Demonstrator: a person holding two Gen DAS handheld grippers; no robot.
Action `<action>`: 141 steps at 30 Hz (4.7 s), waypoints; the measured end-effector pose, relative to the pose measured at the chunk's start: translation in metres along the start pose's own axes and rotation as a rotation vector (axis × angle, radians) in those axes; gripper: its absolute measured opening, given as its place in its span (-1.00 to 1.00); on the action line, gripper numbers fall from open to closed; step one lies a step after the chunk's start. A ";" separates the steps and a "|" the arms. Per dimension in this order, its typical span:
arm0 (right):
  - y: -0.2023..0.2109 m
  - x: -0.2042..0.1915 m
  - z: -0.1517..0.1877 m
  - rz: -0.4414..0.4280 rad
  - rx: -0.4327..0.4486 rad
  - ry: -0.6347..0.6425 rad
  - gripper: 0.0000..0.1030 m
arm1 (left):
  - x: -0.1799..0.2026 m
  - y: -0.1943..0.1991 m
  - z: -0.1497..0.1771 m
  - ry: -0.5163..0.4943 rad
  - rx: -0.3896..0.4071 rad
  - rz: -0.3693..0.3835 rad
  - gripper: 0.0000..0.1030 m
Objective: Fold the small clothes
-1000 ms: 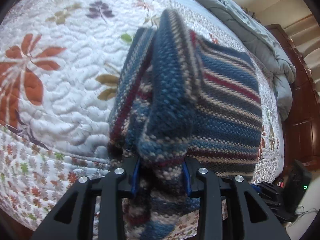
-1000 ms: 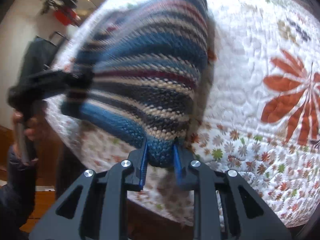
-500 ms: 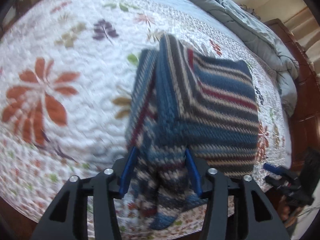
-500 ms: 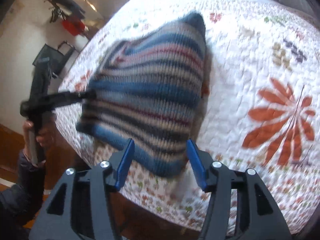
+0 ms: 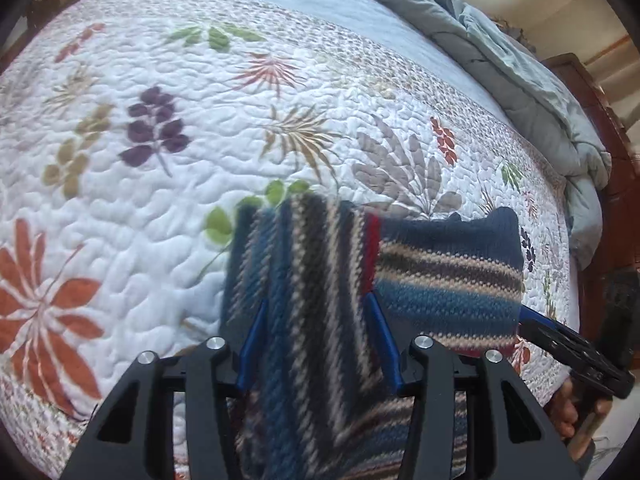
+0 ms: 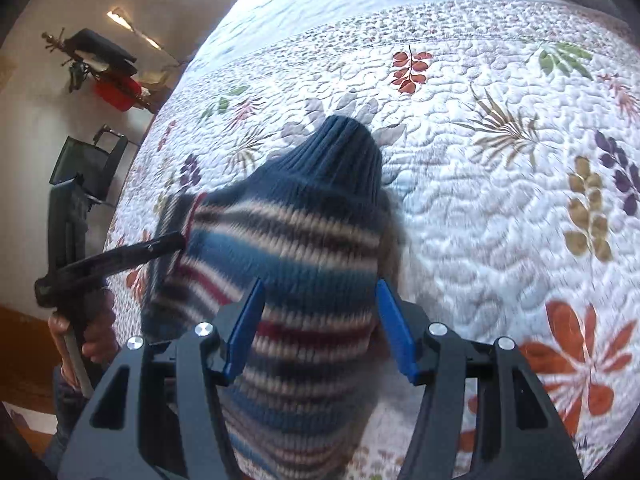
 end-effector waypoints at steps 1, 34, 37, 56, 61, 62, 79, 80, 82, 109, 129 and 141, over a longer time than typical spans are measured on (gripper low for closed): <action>-0.005 0.003 -0.003 -0.006 -0.003 -0.008 0.14 | 0.001 -0.003 -0.001 0.002 -0.011 0.003 -0.46; 0.004 -0.020 0.063 0.021 -0.067 0.105 0.39 | -0.025 0.025 0.072 -0.078 0.043 -0.055 0.61; 0.006 -0.024 0.075 0.005 -0.067 0.106 0.44 | -0.025 0.022 0.078 -0.082 0.048 -0.064 0.63; -0.038 -0.009 0.080 -0.118 -0.109 0.013 0.64 | -0.006 -0.034 0.072 -0.077 -0.097 0.113 0.91; -0.056 -0.003 0.079 -0.195 -0.127 -0.059 0.65 | -0.006 -0.038 0.073 -0.100 -0.106 0.165 0.92; -0.058 -0.003 0.079 -0.204 -0.129 -0.067 0.65 | -0.008 -0.038 0.072 -0.101 -0.108 0.172 0.92; -0.033 -0.023 0.083 -0.142 -0.083 0.031 0.06 | -0.009 -0.012 0.076 -0.090 -0.006 0.114 -0.01; -0.030 -0.024 0.083 -0.142 -0.080 0.035 0.06 | -0.008 -0.008 0.077 -0.099 0.007 0.114 -0.03; -0.020 -0.025 0.081 -0.135 -0.067 0.049 0.04 | 0.000 -0.001 0.079 -0.106 0.022 0.129 -0.05; 0.061 0.146 0.025 -0.148 0.098 -0.044 0.10 | 0.128 -0.058 0.021 -0.181 -0.008 0.192 0.10; 0.105 0.125 0.104 -0.076 0.075 -0.043 0.48 | 0.110 0.034 0.094 -0.202 0.206 -0.071 0.49; 0.094 0.109 0.130 -0.099 0.044 -0.051 -0.47 | 0.111 -0.008 0.107 -0.223 0.103 -0.174 -0.41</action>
Point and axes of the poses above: each gripper's, at about its wrist camera, not at the fingertips, and y roughly against the way its jaws point, x to its right, z to its underside, the point moved 10 cm from there along -y, roughly the way its jaws point, and after that the axes turned 13 degrees about -z, right-handed, at the moved point
